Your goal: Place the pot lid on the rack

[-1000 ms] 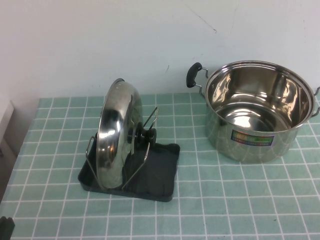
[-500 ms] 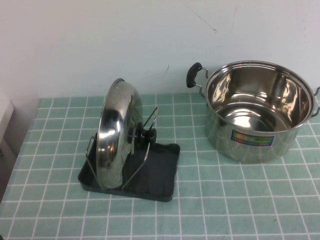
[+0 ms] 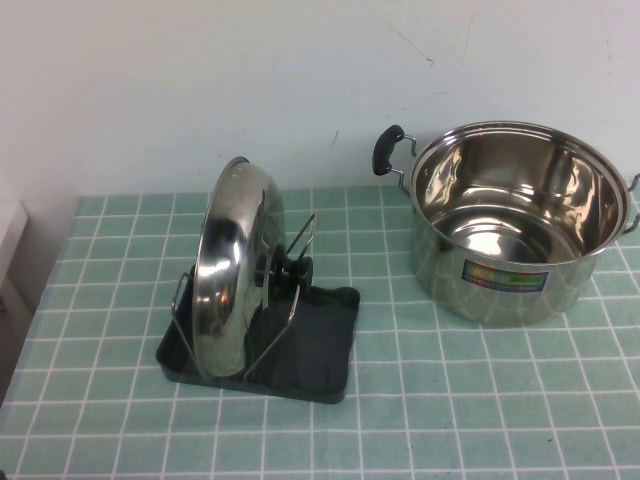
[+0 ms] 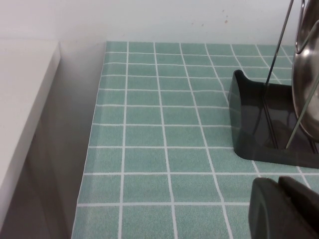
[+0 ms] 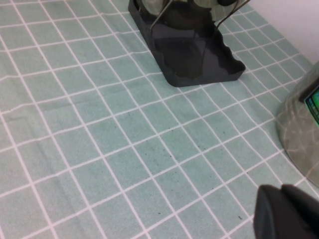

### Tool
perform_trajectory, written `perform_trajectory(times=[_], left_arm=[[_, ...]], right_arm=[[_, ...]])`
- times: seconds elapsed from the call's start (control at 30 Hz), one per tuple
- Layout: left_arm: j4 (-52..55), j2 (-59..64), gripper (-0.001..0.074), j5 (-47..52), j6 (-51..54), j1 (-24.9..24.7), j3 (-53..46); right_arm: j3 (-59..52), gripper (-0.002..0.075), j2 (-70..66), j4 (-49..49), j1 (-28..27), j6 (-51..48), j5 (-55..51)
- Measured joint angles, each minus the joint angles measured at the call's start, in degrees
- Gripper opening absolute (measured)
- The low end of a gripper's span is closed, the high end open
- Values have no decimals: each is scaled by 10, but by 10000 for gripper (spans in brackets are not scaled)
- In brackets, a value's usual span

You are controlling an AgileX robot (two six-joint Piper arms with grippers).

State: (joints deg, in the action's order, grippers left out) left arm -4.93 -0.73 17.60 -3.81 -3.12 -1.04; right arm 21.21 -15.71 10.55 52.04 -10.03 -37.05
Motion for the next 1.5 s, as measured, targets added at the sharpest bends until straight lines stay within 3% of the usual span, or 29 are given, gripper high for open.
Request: perform_trajectory(times=[1.0, 1.13, 1.5], left_arm=[[0, 0, -1, 1, 3, 0, 0], [0, 0, -1, 1, 3, 0, 0], [0, 0, -1, 1, 3, 0, 0]], right_arm=[[0, -1, 0, 3, -15, -9, -5], [0, -1, 0, -17, -94, -16, 36], [-114, -1, 73, -40, -433, -17, 192]])
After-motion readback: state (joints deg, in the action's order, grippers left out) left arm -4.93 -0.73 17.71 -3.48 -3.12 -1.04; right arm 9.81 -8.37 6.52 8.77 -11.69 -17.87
